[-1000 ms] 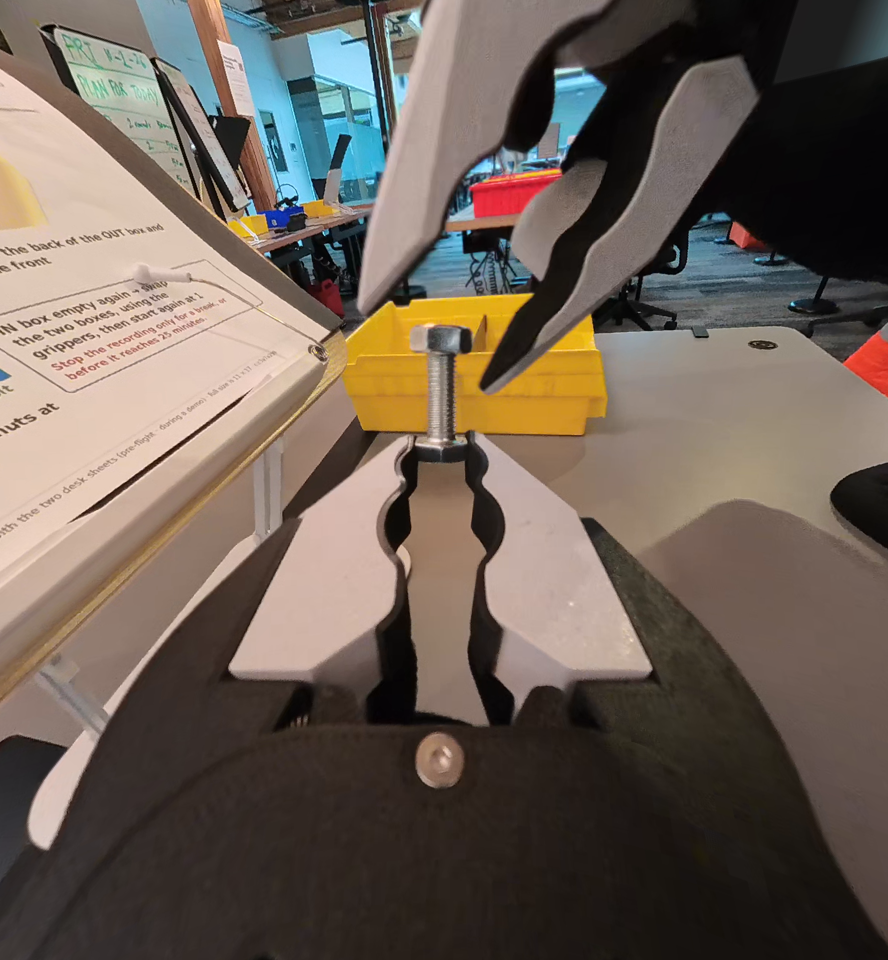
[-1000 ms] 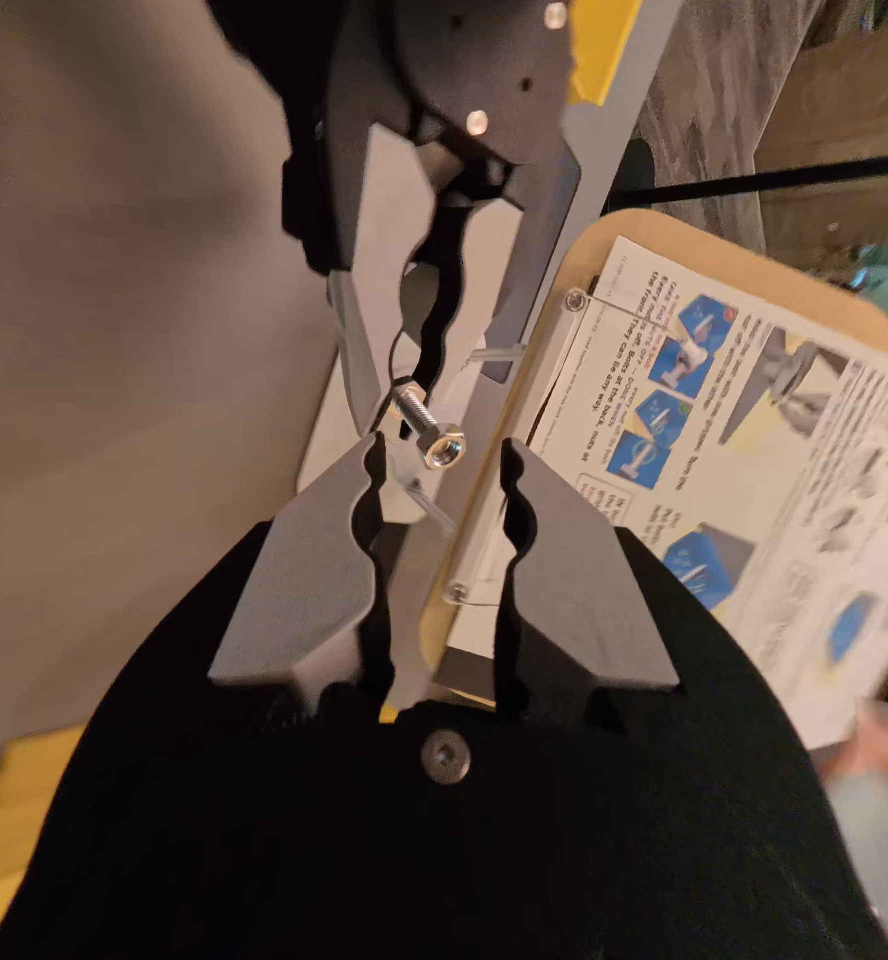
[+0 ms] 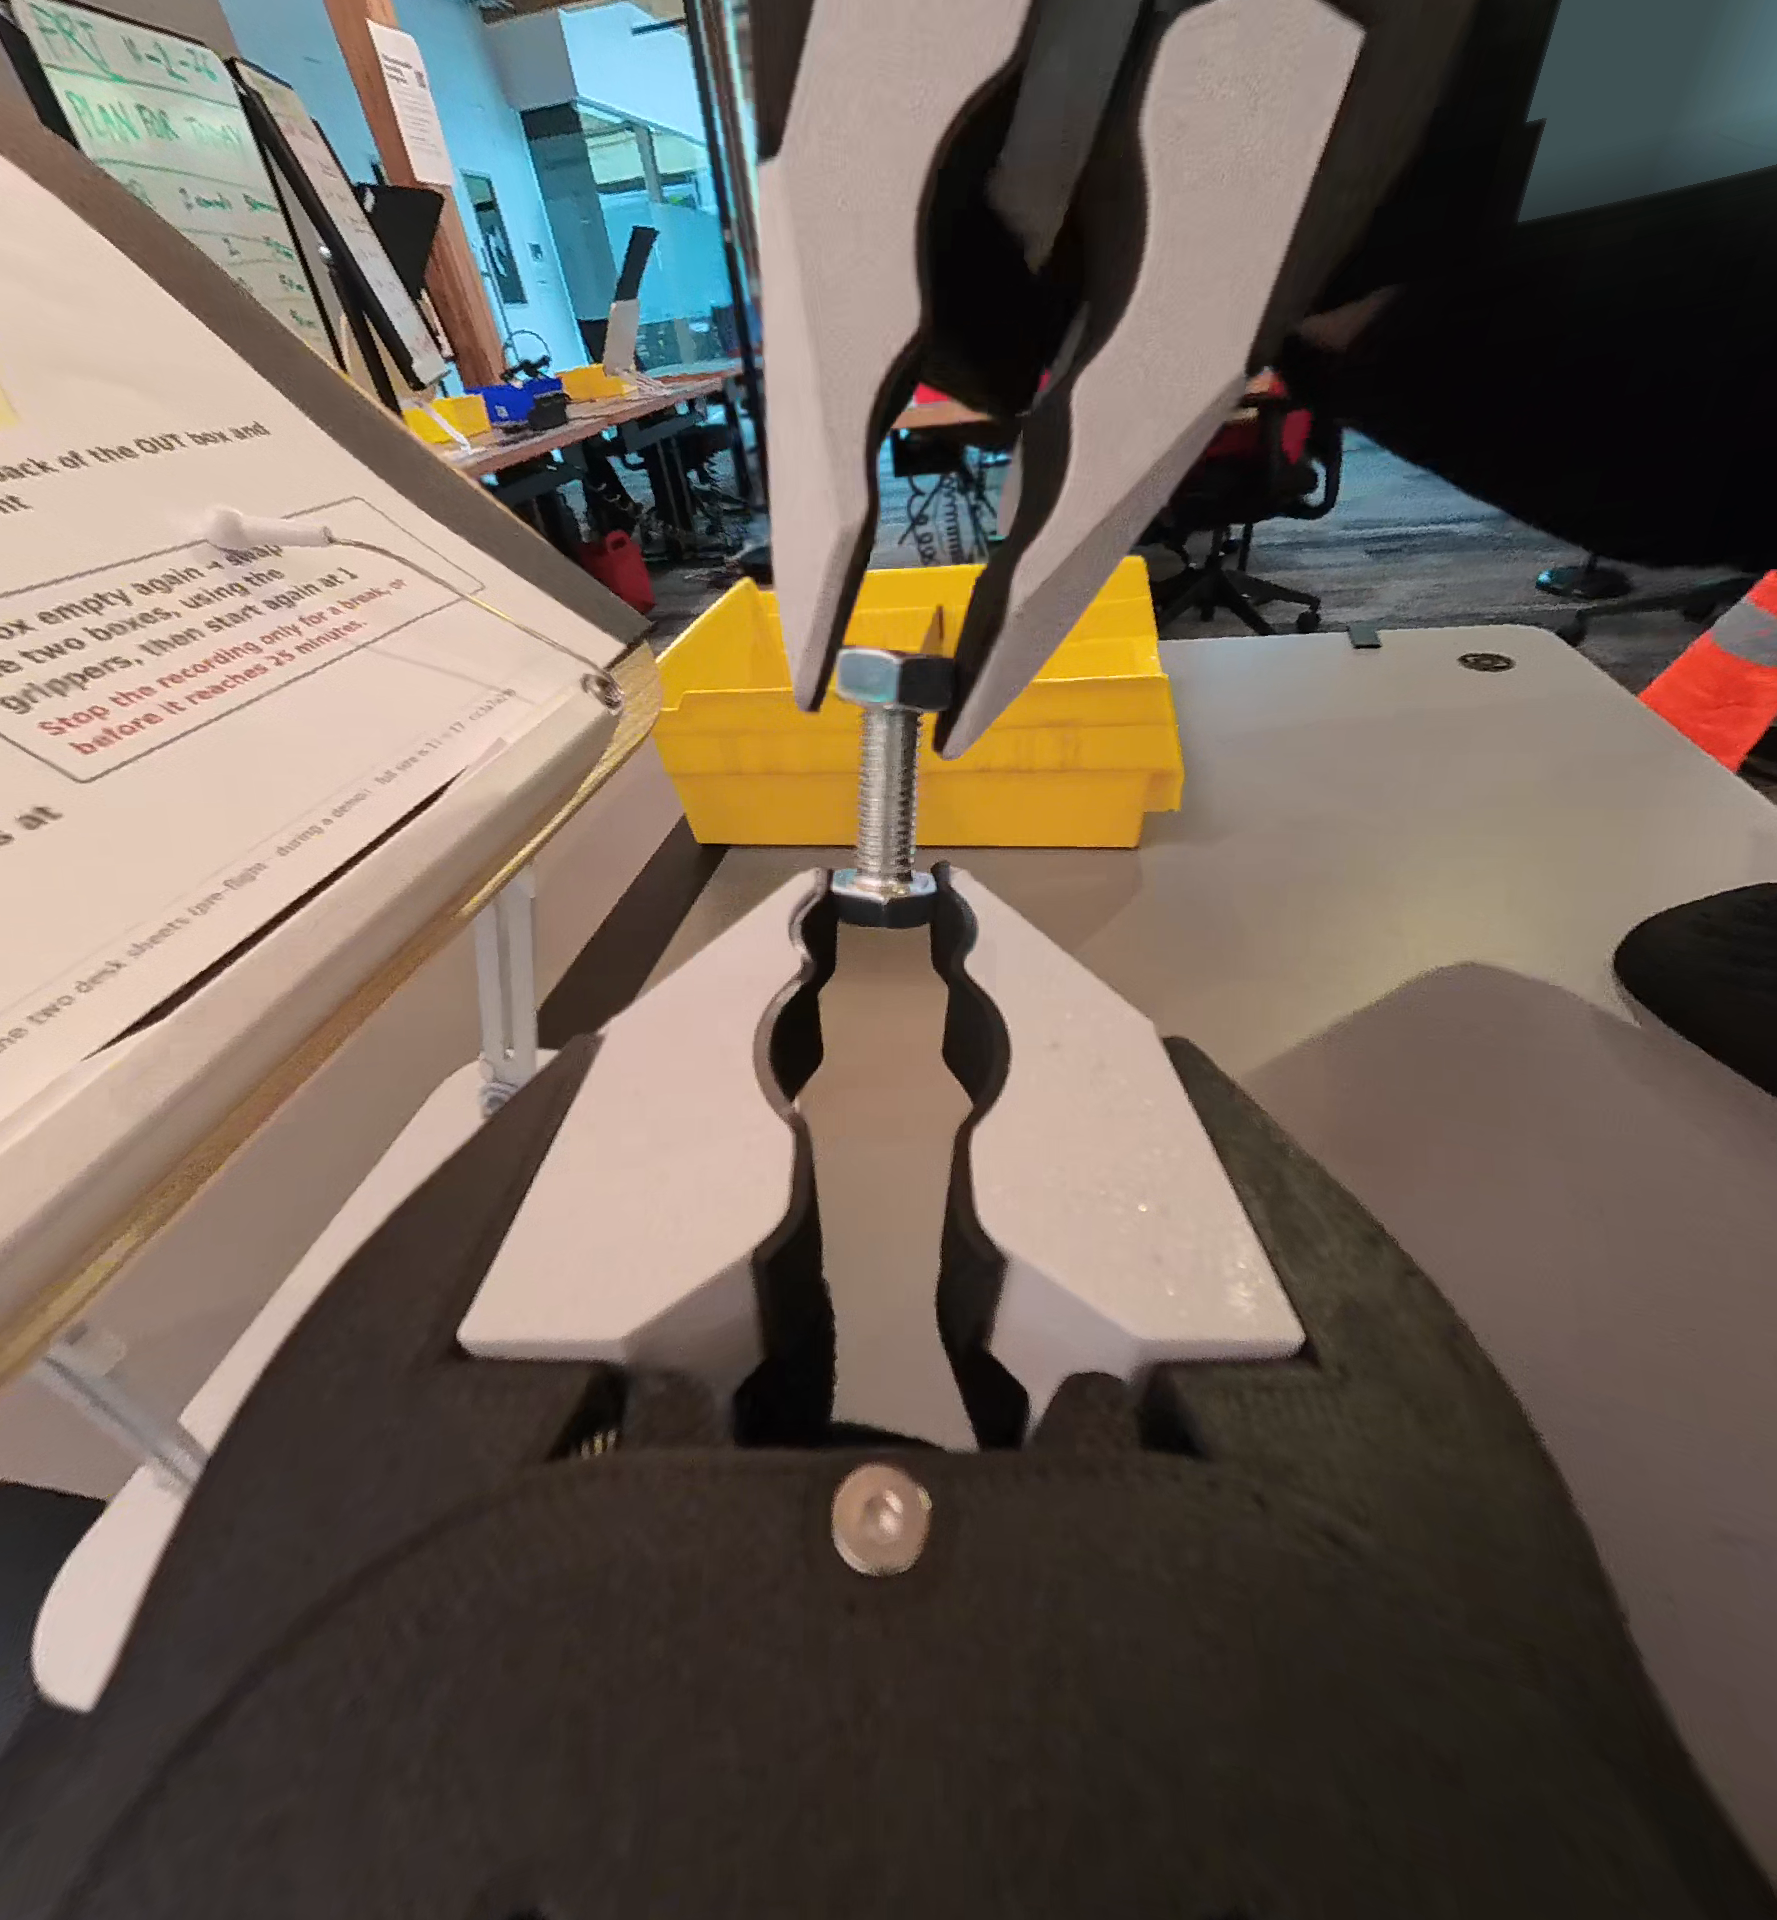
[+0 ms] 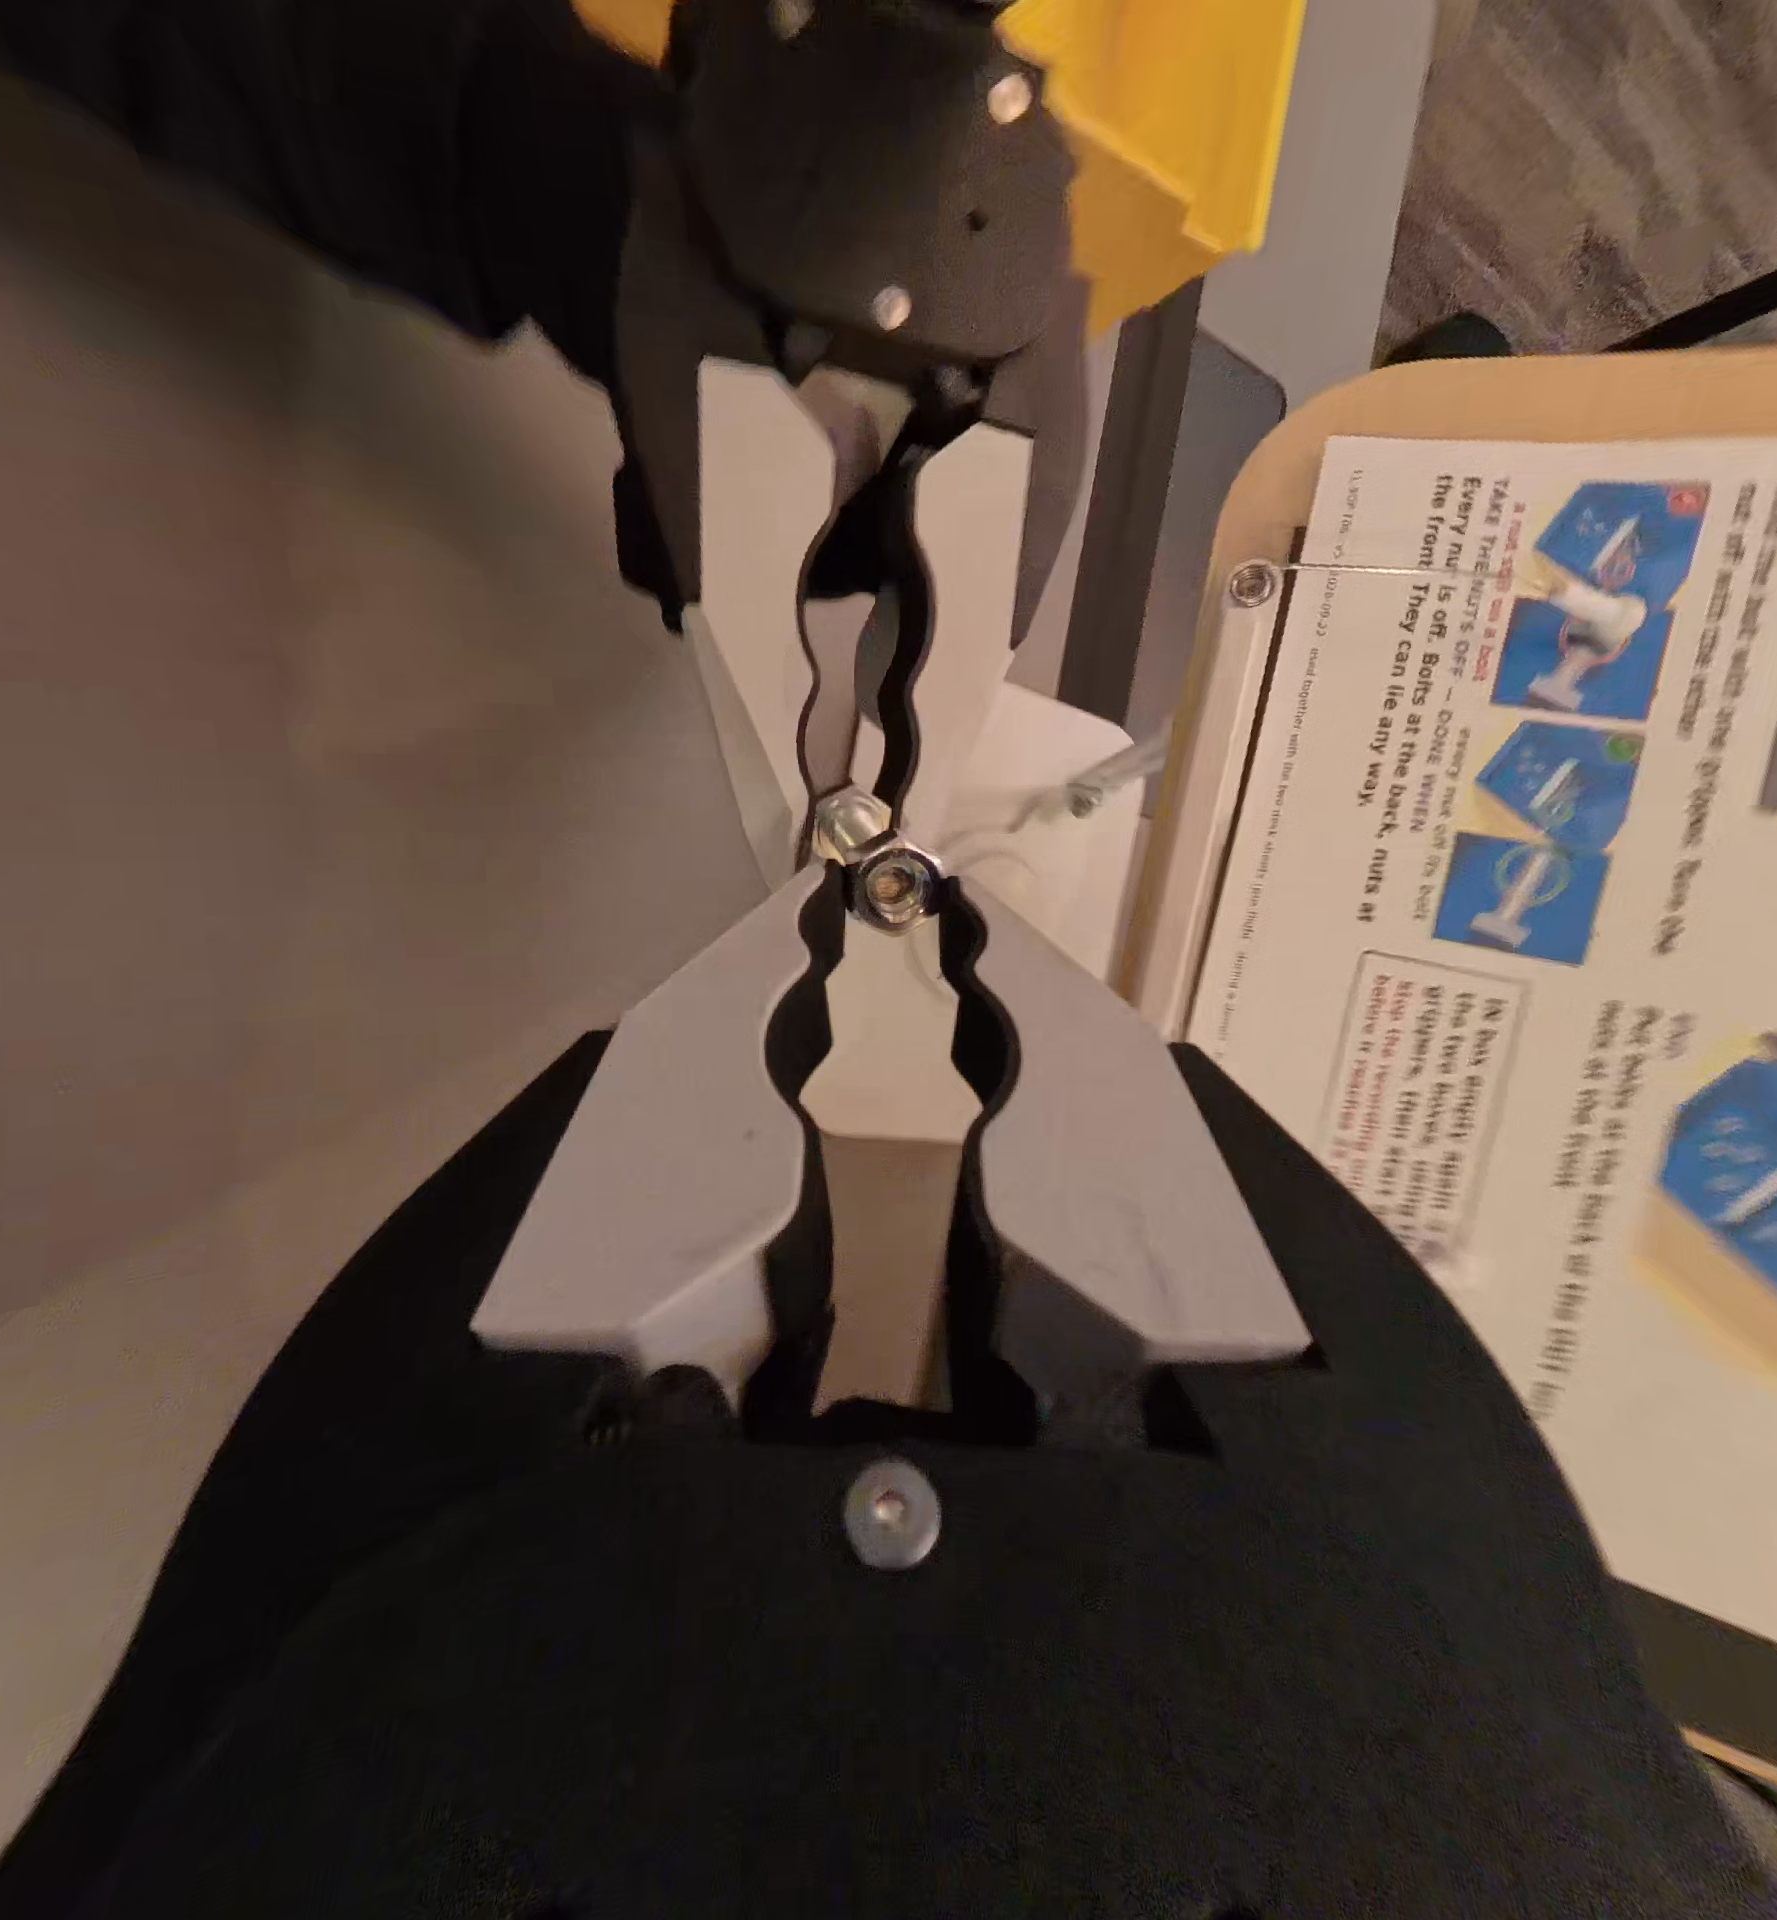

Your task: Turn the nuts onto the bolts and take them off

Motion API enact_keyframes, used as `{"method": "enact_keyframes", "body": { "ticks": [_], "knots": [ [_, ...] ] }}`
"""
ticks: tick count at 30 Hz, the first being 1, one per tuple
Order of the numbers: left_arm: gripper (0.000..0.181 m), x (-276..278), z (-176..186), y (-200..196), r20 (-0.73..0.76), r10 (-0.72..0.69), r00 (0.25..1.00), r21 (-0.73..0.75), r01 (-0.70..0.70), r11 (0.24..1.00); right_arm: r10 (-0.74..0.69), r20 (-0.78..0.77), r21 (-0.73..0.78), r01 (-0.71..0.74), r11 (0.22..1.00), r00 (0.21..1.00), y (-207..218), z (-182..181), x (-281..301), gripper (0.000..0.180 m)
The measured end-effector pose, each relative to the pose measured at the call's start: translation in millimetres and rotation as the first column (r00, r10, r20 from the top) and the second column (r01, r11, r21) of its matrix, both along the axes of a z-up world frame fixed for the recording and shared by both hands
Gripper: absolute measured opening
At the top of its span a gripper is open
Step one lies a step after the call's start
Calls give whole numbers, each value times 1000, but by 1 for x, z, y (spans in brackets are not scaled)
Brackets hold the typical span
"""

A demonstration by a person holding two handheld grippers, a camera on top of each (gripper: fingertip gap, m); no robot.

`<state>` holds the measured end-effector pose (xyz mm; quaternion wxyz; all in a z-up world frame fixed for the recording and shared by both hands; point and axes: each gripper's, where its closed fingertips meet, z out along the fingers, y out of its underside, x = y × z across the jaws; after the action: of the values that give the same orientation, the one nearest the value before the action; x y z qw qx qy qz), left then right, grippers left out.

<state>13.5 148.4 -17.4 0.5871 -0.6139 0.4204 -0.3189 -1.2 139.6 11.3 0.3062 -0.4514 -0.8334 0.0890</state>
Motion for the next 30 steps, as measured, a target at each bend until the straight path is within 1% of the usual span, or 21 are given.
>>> {"method": "enact_keyframes", "body": {
  "ticks": [2,4,6,8,10,12,19,22,25,26,27,28,30],
  "knots": [
    [16,1,-3,-1,-2,-16,1000,-15,16,1000,61,85,156,-74,985,994,2,-3,2,16],
    [16,1,-3,-4,7,-41,999,-33,41,999,120,160,310,-165,936,980,2,-3,2,16],
    [16,1,-3,-7,23,-69,997,-50,70,996,159,238,454,-254,854,958,3,-2,2,16],
    [16,1,-1,-9,50,-93,994,-71,97,993,168,313,586,-329,741,935,4,1,0,16],
    [16,0,-1,-11,69,-112,991,-81,117,990,164,365,668,-381,639,916,4,2,-2,16],
    [16,-1,-1,-10,74,-109,991,-83,115,990,157,375,696,-389,603,914,5,2,-3,16],
    [16,-3,3,-9,89,-97,991,-69,103,992,150,312,683,-332,651,938,7,6,-6,16],
    [16,-4,6,-9,105,-96,990,-66,103,992,144,299,675,-316,666,943,8,5,-8,28],
    [16,-5,6,-8,107,-88,990,-62,95,994,128,276,683,-288,672,953,11,8,-8,37],
    [16,-6,7,-7,110,-84,990,-59,91,994,124,259,676,-271,685,958,11,10,-7,38],
    [16,-7,8,-6,111,-77,991,-55,83,995,118,225,652,-239,719,967,10,12,-6,39],
    [16,-7,8,-6,109,-70,992,-51,76,996,99,177,604,-188,774,979,9,14,-5,41],
    [16,-8,8,-4,102,-53,993,-41,57,997,32,71,434,-59,899,997,5,17,-3,40]
  ]
}}
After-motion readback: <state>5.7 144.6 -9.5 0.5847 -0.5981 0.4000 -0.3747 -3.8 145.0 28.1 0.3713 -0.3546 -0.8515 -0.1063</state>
